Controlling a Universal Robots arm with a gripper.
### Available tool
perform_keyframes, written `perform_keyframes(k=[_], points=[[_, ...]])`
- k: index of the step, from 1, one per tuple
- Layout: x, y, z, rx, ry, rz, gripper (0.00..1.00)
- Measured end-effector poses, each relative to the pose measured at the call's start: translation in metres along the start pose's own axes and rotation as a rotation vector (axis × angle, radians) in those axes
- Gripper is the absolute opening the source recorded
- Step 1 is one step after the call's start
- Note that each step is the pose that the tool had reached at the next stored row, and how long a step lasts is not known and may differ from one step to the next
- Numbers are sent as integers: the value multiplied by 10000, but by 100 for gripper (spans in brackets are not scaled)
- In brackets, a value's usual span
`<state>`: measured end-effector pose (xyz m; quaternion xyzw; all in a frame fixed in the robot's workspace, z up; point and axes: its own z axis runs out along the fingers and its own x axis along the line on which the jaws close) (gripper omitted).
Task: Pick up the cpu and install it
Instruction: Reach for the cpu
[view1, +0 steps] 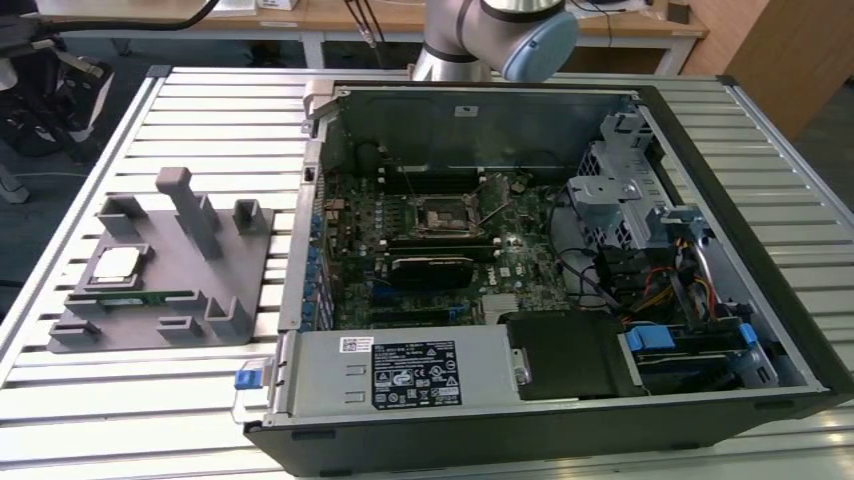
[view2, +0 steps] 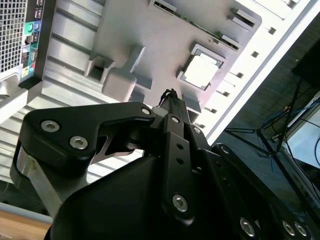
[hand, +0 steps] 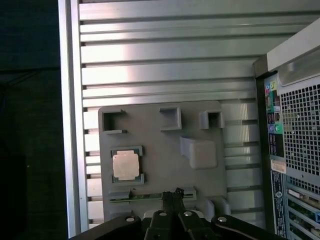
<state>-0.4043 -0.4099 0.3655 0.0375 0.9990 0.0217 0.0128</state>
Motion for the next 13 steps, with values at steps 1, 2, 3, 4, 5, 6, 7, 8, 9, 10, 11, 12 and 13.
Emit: perform_keyframes(k=[1,2,3,4,5,6,7,8,9,10,11,12,13], points=[[29,-2,2,0,0,-1,11],[57,-5,4,0,0,-1,11],[86,-7,7,0,1,-1,11],[113,-9,9,0,0,0,11],[142,-11,11,1,1,0,11],[168,-13,14,0,0,0,11],[193,-15,17,0,0,0,11],[217,-17,20,1,1,1,11],[241,-20,23,0,0,-1,11],[267,-21,26,0,0,0,11],[290,-23,29,0,1,0,11],[310,-25,32,0,1,-1,11],[330,-27,36,1,1,-1,11]])
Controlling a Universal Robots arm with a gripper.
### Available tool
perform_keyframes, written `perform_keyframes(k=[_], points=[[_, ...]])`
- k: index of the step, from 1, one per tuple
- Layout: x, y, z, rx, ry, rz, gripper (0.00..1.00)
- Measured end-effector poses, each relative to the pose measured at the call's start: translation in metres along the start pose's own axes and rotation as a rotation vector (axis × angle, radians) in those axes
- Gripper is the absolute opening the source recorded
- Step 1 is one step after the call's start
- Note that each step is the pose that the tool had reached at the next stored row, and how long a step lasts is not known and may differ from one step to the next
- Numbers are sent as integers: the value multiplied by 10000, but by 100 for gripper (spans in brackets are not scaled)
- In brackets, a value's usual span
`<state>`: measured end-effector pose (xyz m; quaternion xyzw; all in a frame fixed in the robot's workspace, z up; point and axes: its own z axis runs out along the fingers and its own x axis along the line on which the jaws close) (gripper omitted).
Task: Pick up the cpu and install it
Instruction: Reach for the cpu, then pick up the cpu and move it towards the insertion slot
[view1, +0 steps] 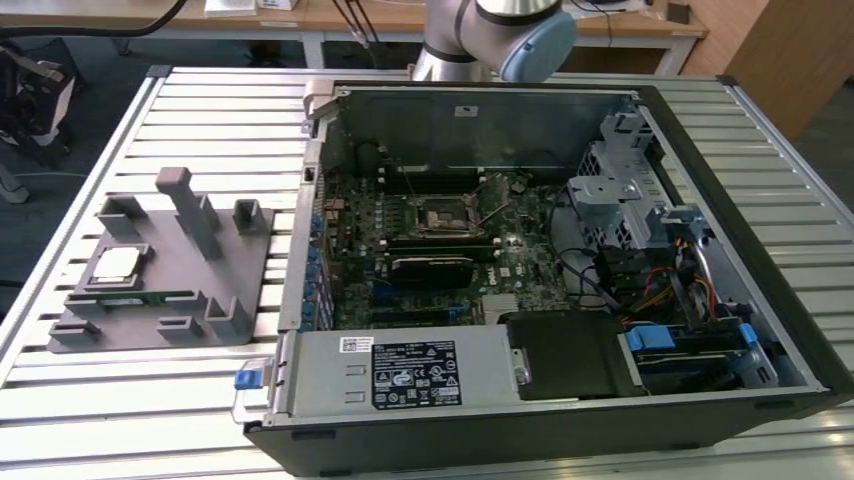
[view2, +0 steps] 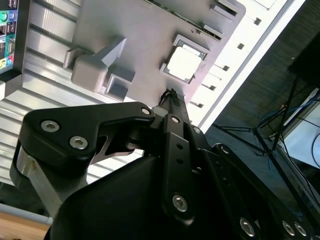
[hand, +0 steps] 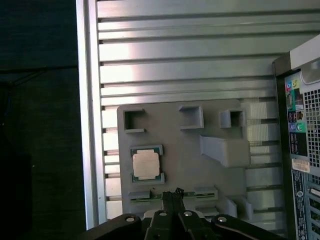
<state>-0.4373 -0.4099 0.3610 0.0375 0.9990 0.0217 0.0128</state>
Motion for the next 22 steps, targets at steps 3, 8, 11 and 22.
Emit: perform_keyframes(k=[3,8,11,22], points=[[50,-5,14,0,1,0,11],[95,-6,39,15,2,0,11],[101,-7,59,28,7,-1,11],[107,-14,215,28,23,-1,11]])
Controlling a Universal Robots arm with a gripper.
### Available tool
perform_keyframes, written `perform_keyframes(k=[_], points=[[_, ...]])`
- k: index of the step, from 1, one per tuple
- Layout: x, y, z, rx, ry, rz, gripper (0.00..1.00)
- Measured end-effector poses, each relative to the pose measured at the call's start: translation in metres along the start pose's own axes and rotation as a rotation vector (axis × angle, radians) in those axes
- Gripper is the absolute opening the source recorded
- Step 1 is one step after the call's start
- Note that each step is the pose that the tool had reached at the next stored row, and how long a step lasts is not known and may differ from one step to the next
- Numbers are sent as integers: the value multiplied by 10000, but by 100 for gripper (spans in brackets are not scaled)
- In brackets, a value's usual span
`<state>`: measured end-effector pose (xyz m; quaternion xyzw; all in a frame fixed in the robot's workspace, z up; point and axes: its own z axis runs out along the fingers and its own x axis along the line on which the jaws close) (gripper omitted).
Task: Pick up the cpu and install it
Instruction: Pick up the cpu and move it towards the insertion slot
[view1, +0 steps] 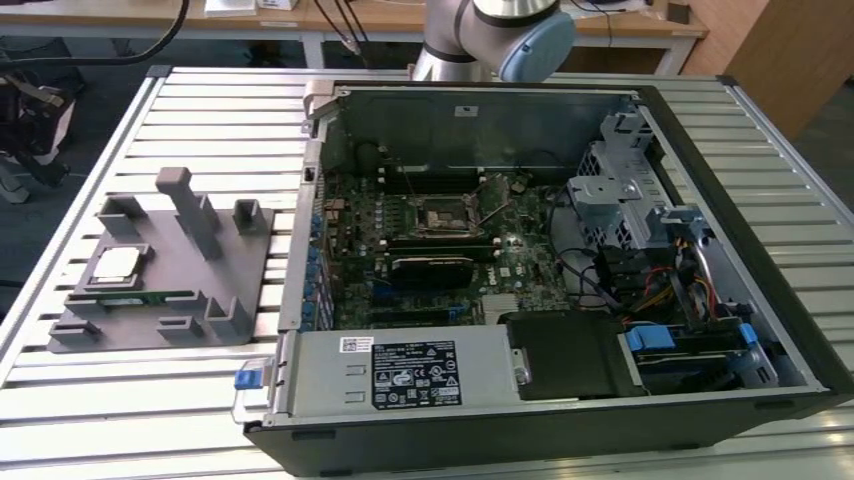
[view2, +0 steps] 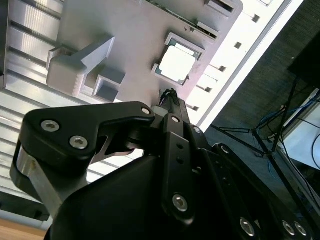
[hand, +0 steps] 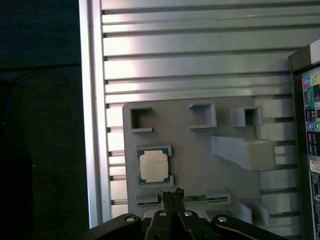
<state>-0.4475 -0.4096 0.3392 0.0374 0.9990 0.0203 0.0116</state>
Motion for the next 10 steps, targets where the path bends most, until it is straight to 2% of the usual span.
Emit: perform_keyframes(k=[4,10], points=[[0,-3,35,-1,-19,-83,11],[1,-5,64,-18,2,-645,11]])
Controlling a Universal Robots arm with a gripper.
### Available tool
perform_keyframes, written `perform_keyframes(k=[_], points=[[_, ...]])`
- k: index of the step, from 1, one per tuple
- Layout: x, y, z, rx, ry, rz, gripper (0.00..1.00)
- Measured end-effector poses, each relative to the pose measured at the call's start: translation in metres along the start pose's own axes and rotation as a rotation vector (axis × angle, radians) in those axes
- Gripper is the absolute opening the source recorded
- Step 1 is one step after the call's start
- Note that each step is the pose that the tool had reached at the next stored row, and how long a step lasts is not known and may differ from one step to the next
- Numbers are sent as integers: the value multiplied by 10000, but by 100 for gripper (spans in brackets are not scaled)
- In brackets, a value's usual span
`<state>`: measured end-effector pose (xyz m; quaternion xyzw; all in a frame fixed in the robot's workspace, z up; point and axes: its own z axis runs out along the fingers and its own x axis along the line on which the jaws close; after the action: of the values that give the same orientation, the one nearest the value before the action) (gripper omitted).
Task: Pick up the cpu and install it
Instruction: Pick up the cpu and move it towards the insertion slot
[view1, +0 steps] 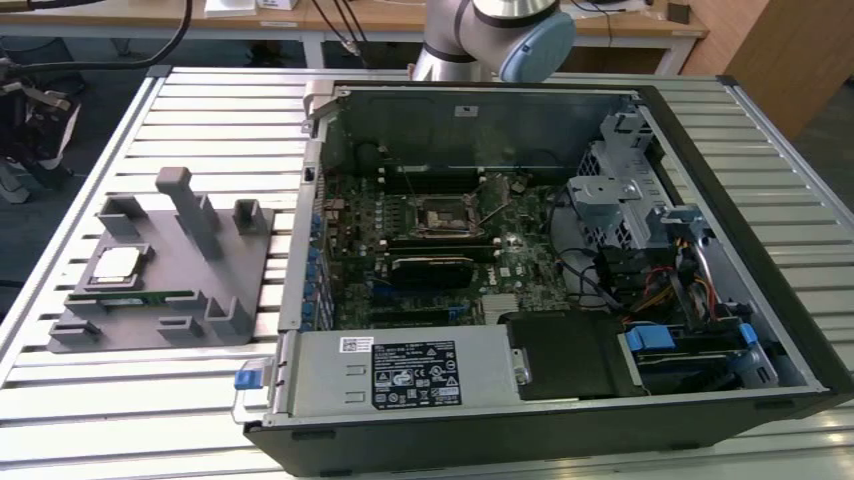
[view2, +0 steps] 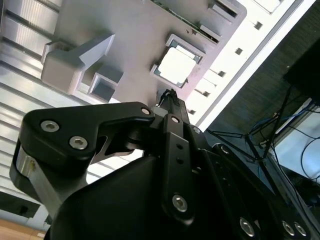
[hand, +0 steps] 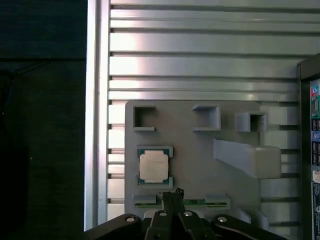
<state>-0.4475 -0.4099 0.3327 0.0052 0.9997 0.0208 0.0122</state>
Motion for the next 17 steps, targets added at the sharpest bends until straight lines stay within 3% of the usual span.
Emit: perform_keyframes(k=[6,8,11,12,14,17], points=[[2,-7,54,-24,4,-80,11],[2,-8,73,-26,5,-119,16],[3,-11,109,-29,12,-273,35],[3,-11,123,-31,16,-350,35],[4,-13,157,-33,21,-466,47],[5,-15,211,-34,21,-478,53]])
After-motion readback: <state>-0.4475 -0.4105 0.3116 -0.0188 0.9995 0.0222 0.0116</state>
